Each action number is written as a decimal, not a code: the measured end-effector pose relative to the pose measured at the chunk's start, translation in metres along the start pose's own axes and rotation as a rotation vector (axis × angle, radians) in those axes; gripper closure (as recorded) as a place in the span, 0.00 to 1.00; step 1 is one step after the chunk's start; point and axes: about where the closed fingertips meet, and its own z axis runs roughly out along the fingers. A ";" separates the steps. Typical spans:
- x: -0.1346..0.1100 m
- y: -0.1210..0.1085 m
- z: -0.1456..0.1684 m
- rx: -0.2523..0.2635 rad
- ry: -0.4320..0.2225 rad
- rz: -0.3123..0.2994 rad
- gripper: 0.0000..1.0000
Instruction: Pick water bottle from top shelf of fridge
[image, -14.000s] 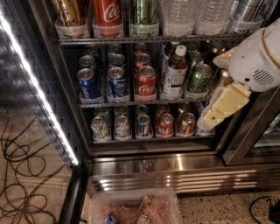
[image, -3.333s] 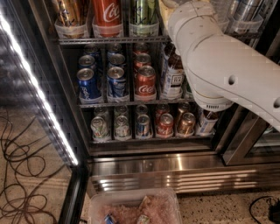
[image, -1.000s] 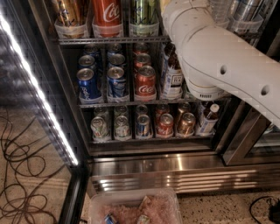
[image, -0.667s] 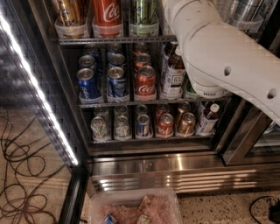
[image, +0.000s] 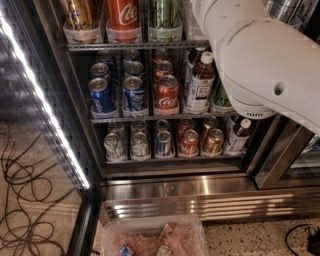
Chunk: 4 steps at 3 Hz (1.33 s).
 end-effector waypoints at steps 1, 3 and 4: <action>0.005 0.007 -0.021 -0.049 0.079 0.024 1.00; 0.046 0.030 -0.064 -0.192 0.275 0.075 1.00; 0.064 0.033 -0.078 -0.225 0.331 0.087 1.00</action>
Offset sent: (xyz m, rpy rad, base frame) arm -0.0501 0.0199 -0.0753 0.0069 0.3971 0.2081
